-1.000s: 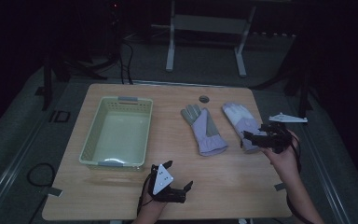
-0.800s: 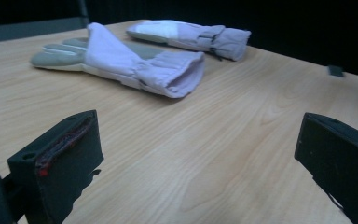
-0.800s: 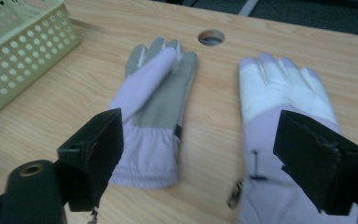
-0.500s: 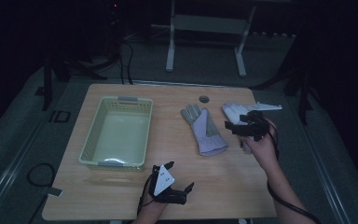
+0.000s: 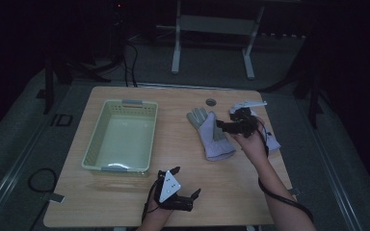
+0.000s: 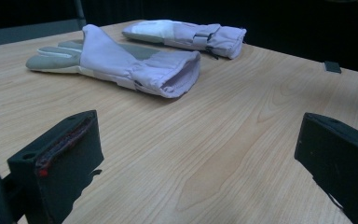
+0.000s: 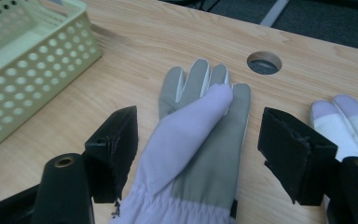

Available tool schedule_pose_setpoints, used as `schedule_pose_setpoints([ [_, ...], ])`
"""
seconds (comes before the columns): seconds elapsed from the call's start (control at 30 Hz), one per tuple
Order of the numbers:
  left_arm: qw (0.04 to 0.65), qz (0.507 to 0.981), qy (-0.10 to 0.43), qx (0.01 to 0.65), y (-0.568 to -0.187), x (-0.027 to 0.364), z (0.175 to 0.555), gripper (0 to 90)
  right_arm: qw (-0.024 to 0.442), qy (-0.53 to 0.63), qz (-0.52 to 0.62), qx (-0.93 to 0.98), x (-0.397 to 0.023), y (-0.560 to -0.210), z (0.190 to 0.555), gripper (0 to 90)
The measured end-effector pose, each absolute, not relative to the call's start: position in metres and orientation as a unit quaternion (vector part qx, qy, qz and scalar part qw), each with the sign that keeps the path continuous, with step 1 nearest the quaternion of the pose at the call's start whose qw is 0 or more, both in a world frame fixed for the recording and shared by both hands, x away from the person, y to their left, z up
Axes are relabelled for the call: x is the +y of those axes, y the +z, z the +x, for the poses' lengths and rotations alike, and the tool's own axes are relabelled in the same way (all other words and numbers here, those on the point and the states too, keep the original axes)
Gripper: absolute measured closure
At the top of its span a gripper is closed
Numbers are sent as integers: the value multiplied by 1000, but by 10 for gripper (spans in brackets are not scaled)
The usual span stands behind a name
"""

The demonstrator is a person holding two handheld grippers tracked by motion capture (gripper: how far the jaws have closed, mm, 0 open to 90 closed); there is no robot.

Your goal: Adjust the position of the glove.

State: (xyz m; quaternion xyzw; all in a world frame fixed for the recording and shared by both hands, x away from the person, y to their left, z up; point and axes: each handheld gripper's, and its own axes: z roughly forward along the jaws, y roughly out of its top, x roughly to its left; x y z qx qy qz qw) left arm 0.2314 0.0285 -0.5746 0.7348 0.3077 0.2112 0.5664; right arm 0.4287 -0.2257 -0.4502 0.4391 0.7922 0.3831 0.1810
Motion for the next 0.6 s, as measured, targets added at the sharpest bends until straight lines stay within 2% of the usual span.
schedule_pose_setpoints([
  [0.4,567,735,209,307,-575,29,231,10,157,342,453,809,-205,-486,455,286],
  [0.6,567,735,212,305,-575,28,231,10,152,321,457,816,-201,-501,464,321],
])
